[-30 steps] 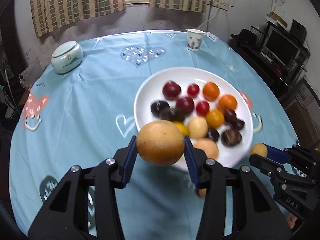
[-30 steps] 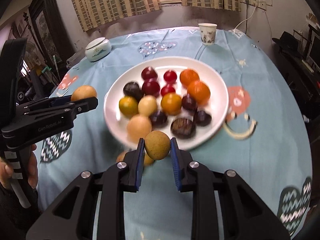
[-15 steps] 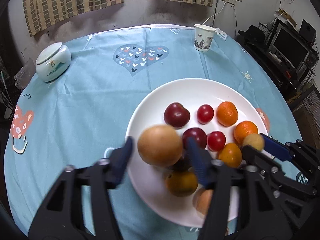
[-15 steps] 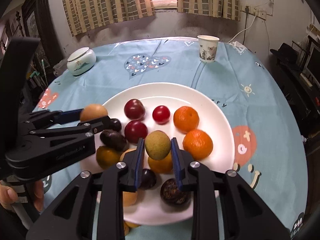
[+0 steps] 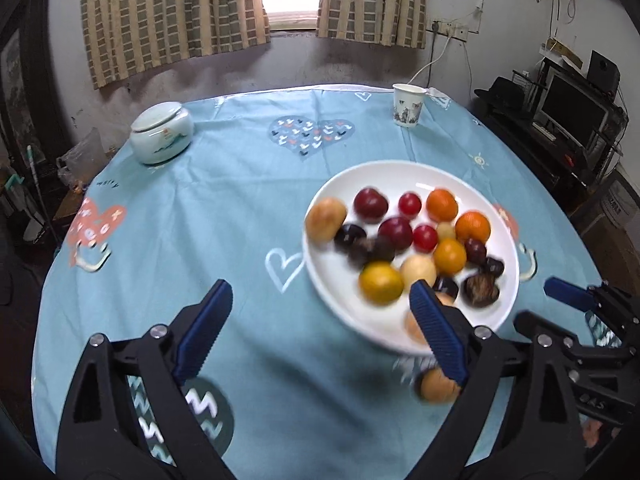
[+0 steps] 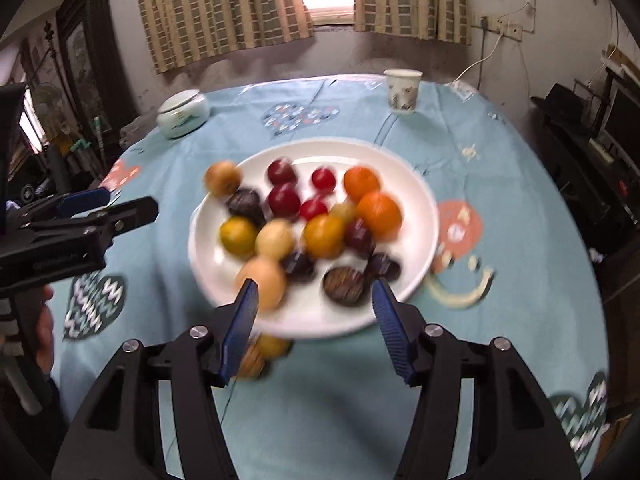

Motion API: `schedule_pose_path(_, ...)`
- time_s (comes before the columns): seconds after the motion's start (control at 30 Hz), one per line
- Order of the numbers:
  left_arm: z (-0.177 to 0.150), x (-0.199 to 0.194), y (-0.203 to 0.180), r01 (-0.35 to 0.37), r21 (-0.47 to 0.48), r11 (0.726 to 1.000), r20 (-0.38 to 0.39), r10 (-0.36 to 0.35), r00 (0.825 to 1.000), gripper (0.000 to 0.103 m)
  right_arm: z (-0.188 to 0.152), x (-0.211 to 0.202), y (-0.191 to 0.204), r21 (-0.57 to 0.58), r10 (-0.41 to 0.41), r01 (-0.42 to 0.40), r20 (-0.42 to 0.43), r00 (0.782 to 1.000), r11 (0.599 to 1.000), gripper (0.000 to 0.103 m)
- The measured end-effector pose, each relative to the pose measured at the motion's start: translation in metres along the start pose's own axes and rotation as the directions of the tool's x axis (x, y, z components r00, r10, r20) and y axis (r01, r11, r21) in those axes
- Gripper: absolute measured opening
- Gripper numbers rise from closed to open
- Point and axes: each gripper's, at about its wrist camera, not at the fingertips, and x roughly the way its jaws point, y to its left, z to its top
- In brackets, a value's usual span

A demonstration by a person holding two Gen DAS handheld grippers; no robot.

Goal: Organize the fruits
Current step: 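Grasp a small yellow fruit with the left tool while the right tool grasps a striped melon-pear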

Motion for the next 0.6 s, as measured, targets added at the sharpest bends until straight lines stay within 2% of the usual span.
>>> schedule_pose_path(0.1, -0.028, -0.011, 0.016, -0.024, -0.062, 0.998, 0.009, 0.025, 1.000, 0.092, -0.034, -0.001, 0.021, -0.007, 0.101, -0.102, -0.051, 0.994, 0.995, 0.060)
schedule_pose_path(0.17, -0.043, -0.013, 0.027, -0.045, -0.100, 0.994, -0.008, 0.045, 0.999, 0.092, -0.046, 0.004, 0.036, -0.020, 0.140, -0.142, -0.072, 0.987, 0.990, 0.060)
schedule_pose_path(0.3, -0.057, -0.017, 0.042, -0.034, -0.135, 0.990, -0.022, 0.031, 0.999, 0.092, -0.049, 0.019, 0.051, -0.020, 0.080, -0.082, -0.071, 0.994, 0.996, 0.060)
schedule_pose_path(0.43, -0.064, -0.017, 0.050, -0.019, -0.147, 0.989, -0.029, 0.015, 0.999, 0.092, -0.044, 0.034, 0.050, 0.020, 0.077, -0.076, -0.092, 0.993, 0.997, 0.060)
schedule_pose_path(0.5, -0.065, -0.015, 0.051, -0.006, -0.152, 0.988, -0.037, 0.001, 0.999, 0.092, -0.044, 0.043, 0.054, 0.010, 0.051, -0.050, -0.107, 0.993, 0.999, 0.055)
schedule_pose_path(0.57, -0.067, -0.014, 0.051, 0.006, -0.155, 0.988, -0.041, -0.013, 0.999, 0.092, -0.043, 0.053, 0.053, 0.013, 0.030, -0.029, -0.110, 0.993, 1.000, 0.042)
schedule_pose_path(0.6, -0.067, -0.014, 0.049, 0.010, -0.149, 0.989, -0.048, -0.017, 0.999, 0.092, -0.044, 0.053, 0.054, 0.001, 0.032, -0.032, -0.102, 0.994, 1.000, 0.041)
